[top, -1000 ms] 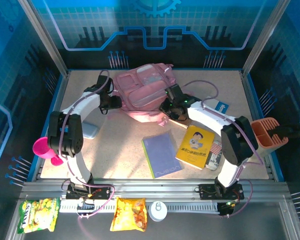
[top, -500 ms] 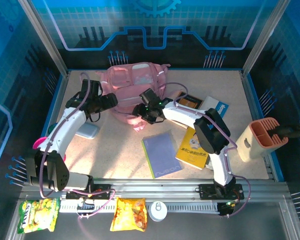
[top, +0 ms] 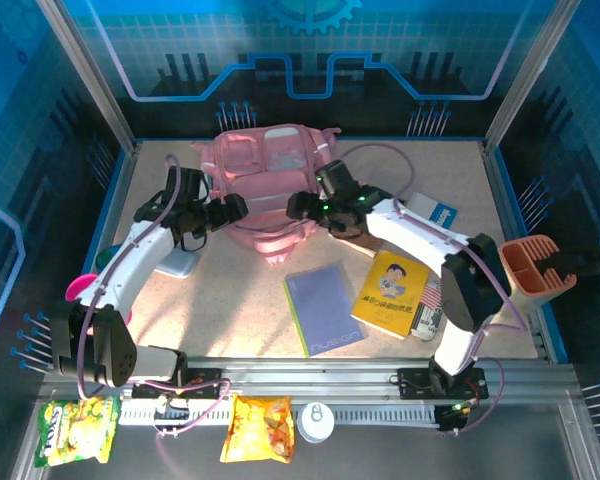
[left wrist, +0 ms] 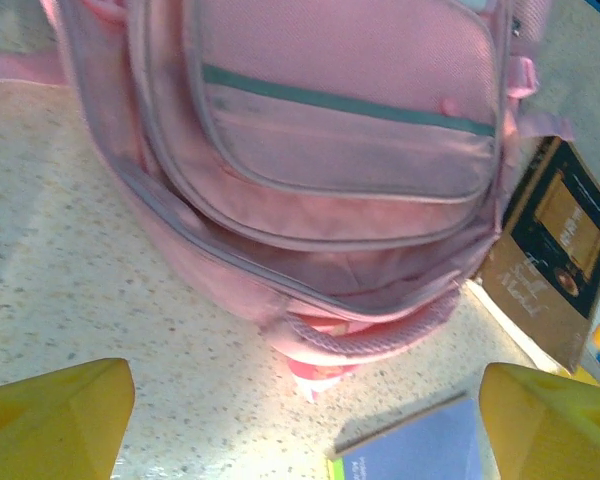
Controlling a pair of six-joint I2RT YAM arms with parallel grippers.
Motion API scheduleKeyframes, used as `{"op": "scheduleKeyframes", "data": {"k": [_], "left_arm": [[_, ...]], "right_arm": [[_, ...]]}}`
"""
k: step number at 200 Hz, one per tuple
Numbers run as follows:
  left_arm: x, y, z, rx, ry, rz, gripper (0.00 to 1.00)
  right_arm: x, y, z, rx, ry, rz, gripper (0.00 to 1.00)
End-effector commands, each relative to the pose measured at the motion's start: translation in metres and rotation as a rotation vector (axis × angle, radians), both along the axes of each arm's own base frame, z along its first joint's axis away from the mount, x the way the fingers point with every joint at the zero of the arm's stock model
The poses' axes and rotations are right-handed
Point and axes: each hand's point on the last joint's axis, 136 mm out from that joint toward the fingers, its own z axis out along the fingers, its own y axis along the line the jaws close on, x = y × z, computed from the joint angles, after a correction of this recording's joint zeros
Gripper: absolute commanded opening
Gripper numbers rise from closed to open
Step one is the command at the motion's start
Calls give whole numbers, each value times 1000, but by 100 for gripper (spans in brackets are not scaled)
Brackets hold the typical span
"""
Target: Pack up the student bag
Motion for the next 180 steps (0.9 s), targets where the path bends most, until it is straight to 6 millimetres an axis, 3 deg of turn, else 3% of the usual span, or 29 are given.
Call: {"op": "scheduleKeyframes", "data": {"k": [1,29,53,61,99,131,180], "left_arm": [[-7,-25,4,-61,3,-53,90],[-23,-46,-12,-58,58,-74,90],[-45,-70,-29,-97,91,-113,91],[-54,-77,-32,-111,92,-134,96],[-88,-94,-55,-207,170,-132,99],[-104,-116,-74,-291,231,-130,98],[-122,-134,-104,-273,350,-144,89]], "right_arm": [[-9,-33,-24,-97,32,50,91],[-29,-34,-34,-143,38,152,89],[-54,-22,-49,-91,96,225,85],[-64,-17,-53,-74,106,247,84],[-99,1,-81,-20,203,271,83],[-107,7,-106,8,275,236,80],[-96,-8,-128,-52,295,151,78]]}}
